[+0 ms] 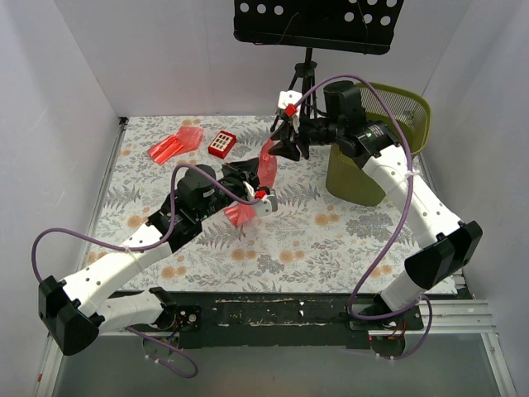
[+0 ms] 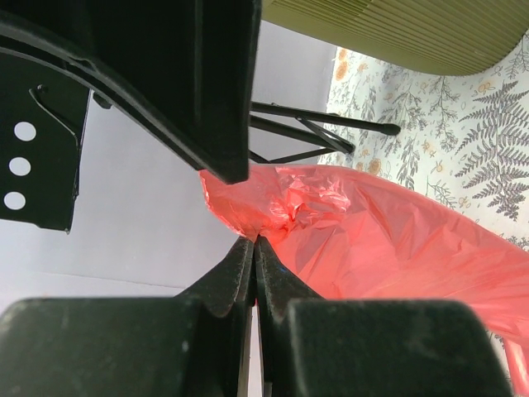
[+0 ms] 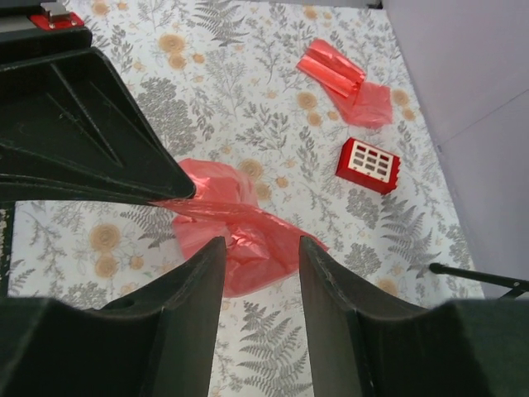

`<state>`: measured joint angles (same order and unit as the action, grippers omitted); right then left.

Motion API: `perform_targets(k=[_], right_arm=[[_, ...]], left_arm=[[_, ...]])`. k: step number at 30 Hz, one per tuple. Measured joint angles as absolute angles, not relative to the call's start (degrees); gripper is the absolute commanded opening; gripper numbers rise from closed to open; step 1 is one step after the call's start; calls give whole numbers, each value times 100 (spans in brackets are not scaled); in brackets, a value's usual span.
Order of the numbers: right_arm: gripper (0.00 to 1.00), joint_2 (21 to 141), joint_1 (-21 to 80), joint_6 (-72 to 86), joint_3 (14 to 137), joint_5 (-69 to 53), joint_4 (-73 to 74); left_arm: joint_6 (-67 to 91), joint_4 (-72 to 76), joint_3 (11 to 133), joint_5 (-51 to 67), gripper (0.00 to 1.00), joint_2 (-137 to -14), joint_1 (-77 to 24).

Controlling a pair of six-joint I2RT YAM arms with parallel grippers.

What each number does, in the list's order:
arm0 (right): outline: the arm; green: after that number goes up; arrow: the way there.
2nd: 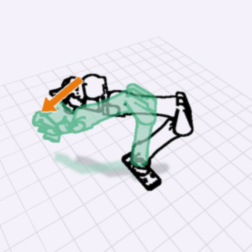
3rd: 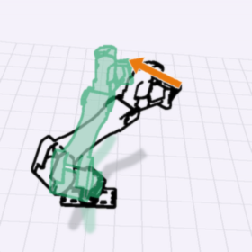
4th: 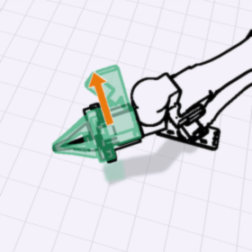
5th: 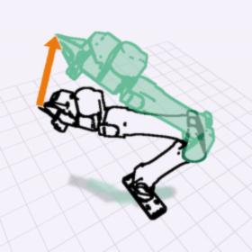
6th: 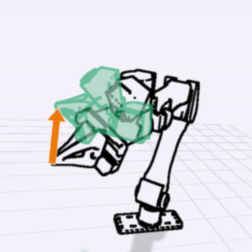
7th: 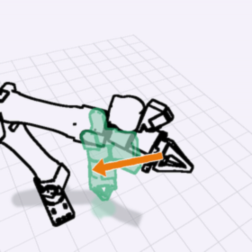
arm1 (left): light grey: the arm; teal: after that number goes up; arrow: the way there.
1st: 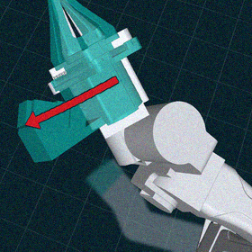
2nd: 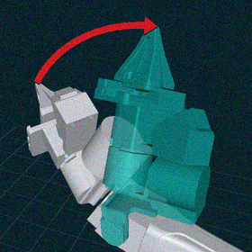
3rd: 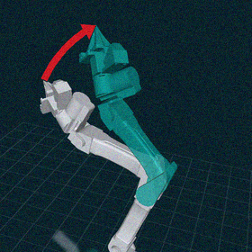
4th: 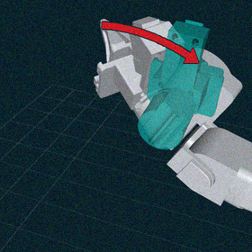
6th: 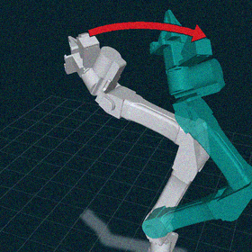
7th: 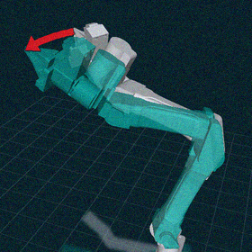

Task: Put the trash bags into the trash bin

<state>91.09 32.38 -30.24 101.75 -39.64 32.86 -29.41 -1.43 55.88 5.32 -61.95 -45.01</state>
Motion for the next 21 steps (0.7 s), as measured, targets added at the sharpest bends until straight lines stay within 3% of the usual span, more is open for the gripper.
perform_targets(k=[4,6,18,21], right_arm=[[66,8947,3238,-3159,9950,-3918,2908],[69,8829,3238,-3269,9830,-3929,2832],[65,8912,3341,-4097,9802,-4158,2906],[56,9013,3378,-4185,9802,-4160,2882]], left_arm=[[-2965,-237,5590,543,0,-6195,-4501],[-2978,-294,5590,563,0,-6193,-4501],[-3092,-346,5590,659,0,-6110,-4501],[-3118,-346,5590,681,0,-6090,-4501]])
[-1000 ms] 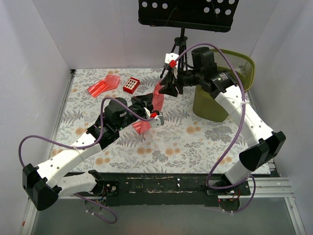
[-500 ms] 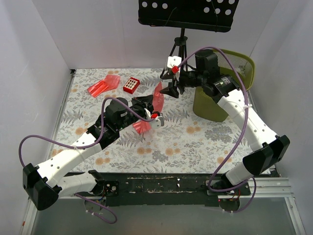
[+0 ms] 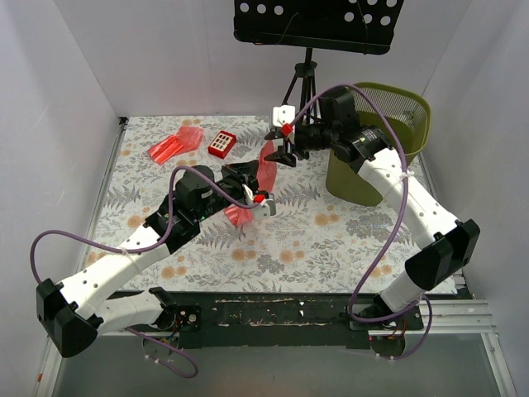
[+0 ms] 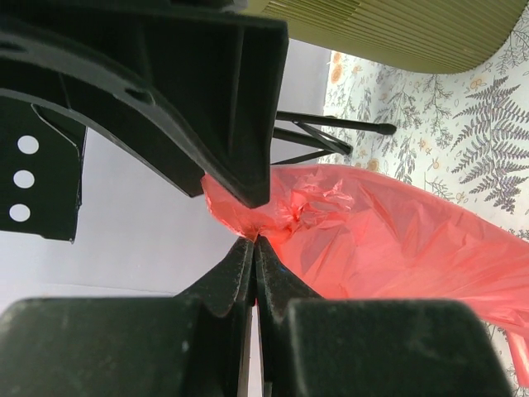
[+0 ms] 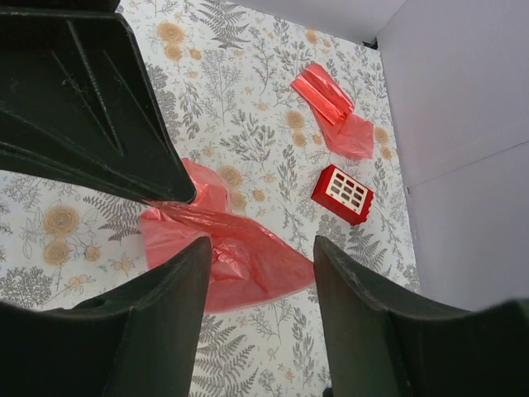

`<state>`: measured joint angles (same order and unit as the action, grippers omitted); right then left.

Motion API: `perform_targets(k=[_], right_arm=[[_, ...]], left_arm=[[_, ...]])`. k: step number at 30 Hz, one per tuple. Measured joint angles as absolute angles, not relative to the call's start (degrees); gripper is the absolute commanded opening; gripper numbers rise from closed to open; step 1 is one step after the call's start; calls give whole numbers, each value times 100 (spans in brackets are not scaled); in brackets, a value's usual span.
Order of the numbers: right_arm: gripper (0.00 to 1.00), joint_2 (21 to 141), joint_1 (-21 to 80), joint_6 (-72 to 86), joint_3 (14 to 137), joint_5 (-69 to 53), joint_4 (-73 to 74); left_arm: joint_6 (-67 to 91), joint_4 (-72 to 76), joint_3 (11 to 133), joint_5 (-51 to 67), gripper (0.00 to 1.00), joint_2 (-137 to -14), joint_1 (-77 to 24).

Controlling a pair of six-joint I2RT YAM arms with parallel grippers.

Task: Put the trash bags into the trash bin

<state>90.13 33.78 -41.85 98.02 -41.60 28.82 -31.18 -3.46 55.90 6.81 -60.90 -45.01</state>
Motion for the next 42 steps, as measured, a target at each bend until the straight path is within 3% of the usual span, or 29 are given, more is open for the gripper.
perform_targets(k=[2,4,5,6,16,27,42], right_arm=[[39,9078,3400,-4237,9802,-4156,2847],[12,9135,3422,-4309,9802,-4143,2851],[3,9159,3422,-4364,9802,-4132,2858],[1,9179,3426,-4407,9802,-4128,2880],[1,8989,3509,-4333,9710,-4381,3395],[1,9037,3601,-2661,9459,-3815,2624],[1,8672,3505,-2145,9286,-4213,2412]], left_arm=[[-3135,-346,5590,681,0,-6088,-4501],[-3153,-342,5590,668,0,-6088,-4501],[-3164,-336,5590,639,0,-6088,-4501],[-3175,-318,5590,596,0,-6088,-4501],[-3345,587,5590,-239,0,-6499,-4405],[-3573,364,5586,1197,0,-6259,-4399],[-3524,478,5402,1157,0,-6139,-4377]])
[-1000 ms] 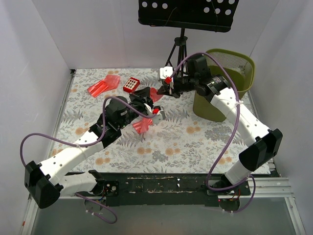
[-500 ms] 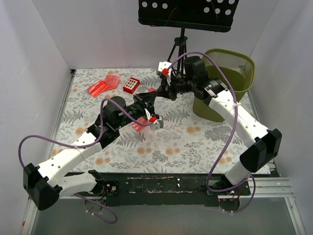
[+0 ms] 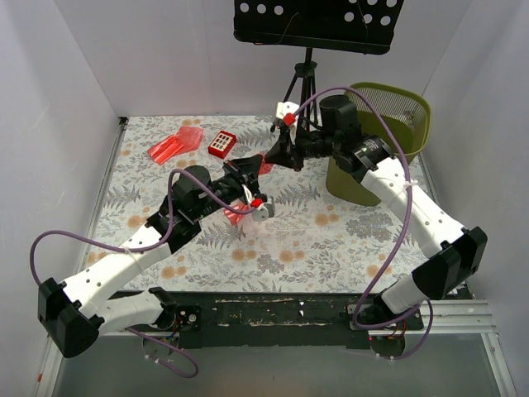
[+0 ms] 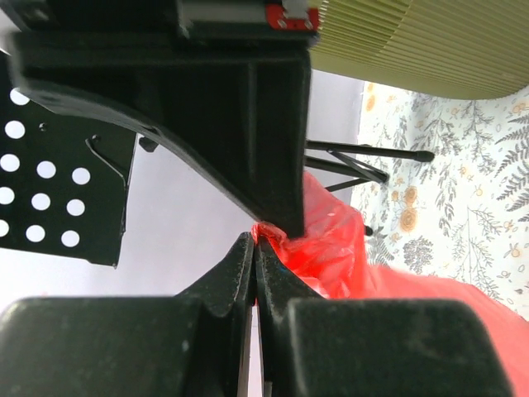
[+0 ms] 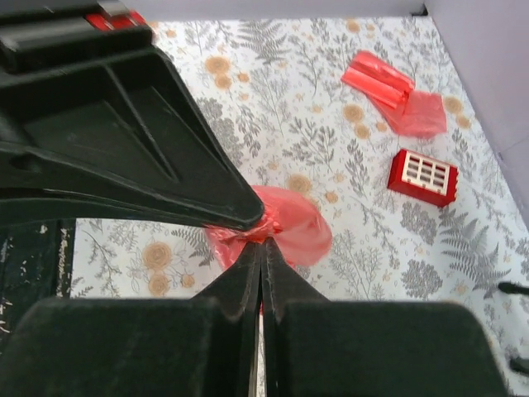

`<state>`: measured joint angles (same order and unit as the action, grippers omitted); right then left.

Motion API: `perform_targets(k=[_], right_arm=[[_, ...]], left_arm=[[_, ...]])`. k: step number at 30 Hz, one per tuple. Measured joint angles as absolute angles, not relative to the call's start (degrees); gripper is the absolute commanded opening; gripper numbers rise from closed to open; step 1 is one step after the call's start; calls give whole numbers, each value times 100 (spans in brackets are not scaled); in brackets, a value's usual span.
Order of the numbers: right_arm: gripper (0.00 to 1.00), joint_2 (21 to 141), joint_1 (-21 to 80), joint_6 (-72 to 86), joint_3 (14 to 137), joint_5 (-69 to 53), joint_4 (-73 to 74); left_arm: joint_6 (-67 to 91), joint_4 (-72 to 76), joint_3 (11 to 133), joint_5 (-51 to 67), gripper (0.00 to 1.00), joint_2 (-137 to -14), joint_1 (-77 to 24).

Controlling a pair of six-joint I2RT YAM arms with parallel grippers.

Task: Put the trash bags into the trash bin

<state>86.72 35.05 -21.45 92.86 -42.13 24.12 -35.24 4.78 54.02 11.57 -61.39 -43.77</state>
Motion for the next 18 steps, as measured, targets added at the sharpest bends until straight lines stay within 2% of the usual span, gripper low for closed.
perform_targets(k=[6,12,18], right_arm=[[1,8696,3511,-2161,8759,-3957,2338],[1,8694,3511,-1809,8976,-4397,2333],[1,8562,3500,-1796,9168,-4276,2224]], left_arm=[[-3479,336,5402,1201,0,-6123,-4399],[-3483,510,5352,1017,0,-6377,-4399],[-3461,519,5098,1066,0,-6265,-4370]])
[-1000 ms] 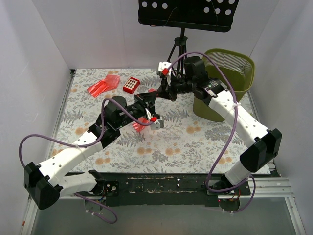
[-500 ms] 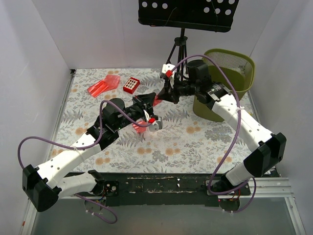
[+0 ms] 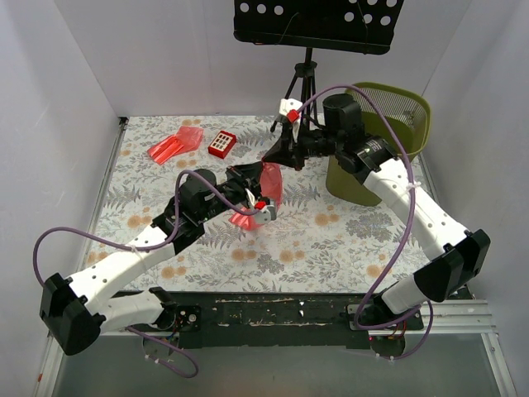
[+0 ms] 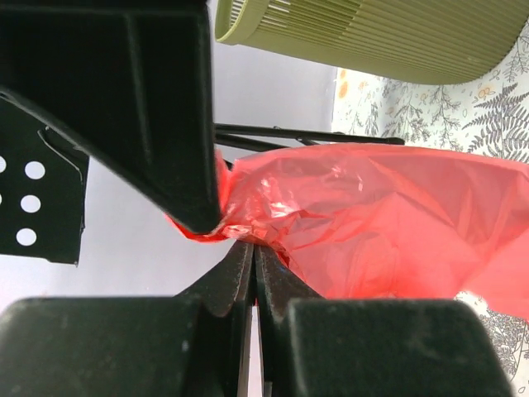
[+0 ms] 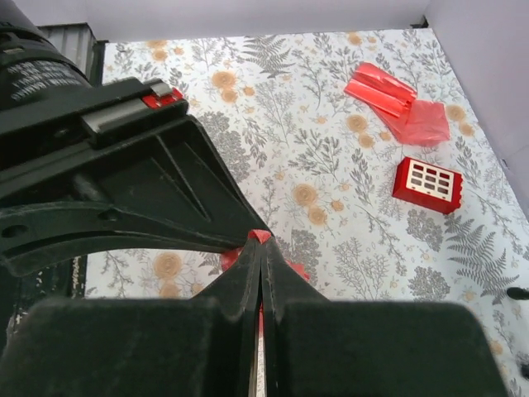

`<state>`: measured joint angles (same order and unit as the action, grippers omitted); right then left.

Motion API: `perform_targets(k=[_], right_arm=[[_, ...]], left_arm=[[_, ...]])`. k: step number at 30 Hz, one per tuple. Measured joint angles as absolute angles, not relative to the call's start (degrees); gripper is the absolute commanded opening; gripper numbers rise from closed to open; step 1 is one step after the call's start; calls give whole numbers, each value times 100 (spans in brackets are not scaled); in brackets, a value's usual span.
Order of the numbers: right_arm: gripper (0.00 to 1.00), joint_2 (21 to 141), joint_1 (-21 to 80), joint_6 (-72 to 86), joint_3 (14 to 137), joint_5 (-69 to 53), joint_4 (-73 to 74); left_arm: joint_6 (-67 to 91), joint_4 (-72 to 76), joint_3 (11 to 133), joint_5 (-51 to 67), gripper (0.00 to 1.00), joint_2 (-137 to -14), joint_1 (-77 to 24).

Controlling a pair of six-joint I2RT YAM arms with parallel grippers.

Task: Put the trash bags into the trash bin

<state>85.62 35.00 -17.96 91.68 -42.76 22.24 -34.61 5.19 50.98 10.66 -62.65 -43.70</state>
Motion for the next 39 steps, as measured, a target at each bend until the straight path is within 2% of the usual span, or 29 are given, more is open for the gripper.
perform_targets(k=[9,14,21,31,39], right_arm=[[1,8637,3500,-2279,8423,-3931,2344],[1,8635,3500,-2220,8527,-4038,2399],[1,8562,3498,-1896,8989,-4047,1999],[1,8543,3505,-1931,8635,-4274,2150],[1,8552,3540,-1839,8997,-4121,2130]], left_arm=[[-3356,687,5393,954,0,-6453,-4372],[-3295,823,5343,878,0,-6587,-4377],[-3240,537,4884,899,0,-6178,-4372],[-3197,910,5561,626,0,-6628,-4377],[-2950,749,5210,722,0,-6348,-4421]])
